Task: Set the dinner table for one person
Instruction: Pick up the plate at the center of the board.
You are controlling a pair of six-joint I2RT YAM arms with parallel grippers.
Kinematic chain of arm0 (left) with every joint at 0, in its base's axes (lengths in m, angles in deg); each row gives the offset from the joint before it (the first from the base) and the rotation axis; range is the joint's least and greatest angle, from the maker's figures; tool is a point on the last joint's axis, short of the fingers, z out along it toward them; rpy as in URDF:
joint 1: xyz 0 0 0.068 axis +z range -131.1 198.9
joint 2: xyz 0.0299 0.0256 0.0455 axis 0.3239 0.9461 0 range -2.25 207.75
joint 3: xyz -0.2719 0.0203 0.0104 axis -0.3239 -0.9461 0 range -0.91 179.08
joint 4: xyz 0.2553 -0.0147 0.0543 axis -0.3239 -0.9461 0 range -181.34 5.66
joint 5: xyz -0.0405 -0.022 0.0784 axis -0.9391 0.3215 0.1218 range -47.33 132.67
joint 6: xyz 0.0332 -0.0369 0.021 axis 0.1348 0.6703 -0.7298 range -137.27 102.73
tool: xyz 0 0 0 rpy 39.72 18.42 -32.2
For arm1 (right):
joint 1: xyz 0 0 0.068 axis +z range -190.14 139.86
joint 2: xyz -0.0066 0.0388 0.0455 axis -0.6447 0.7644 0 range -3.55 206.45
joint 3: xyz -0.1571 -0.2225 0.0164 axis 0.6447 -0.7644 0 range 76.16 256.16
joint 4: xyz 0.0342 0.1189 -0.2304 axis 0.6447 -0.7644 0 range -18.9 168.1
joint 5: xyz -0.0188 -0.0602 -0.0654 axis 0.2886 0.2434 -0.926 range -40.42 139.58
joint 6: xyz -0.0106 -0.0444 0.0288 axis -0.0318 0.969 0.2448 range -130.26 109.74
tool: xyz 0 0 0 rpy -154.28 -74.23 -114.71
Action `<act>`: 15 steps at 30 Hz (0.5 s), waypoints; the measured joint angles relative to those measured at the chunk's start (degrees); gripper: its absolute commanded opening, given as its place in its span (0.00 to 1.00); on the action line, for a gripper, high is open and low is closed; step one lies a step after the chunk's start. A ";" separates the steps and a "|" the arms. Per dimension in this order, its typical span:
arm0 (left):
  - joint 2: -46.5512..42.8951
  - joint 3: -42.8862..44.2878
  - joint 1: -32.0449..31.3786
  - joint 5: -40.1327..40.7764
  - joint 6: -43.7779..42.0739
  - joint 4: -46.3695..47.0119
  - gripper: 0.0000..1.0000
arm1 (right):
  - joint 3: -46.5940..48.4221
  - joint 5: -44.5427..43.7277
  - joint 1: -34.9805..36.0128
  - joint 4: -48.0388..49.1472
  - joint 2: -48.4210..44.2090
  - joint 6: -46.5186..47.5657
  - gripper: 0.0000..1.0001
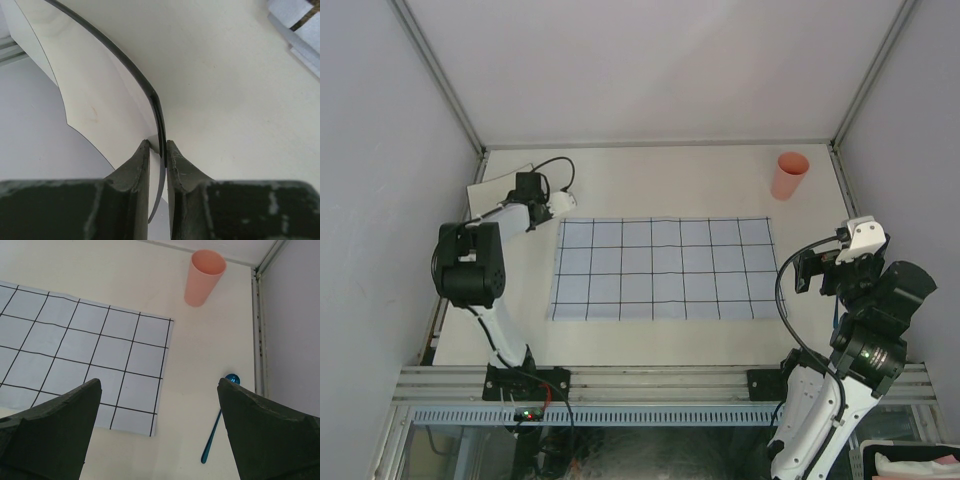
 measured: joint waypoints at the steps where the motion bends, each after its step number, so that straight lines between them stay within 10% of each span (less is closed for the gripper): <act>1: -0.20 0.00 -0.17 0.02 0.11 -0.31 0.00 | 0.00 -0.02 0.00 0.00 -0.04 0.00 1.00; 15: -4.35 0.00 -4.57 0.09 4.07 -7.23 0.00 | 0.00 -0.02 0.00 0.02 -1.07 0.24 1.00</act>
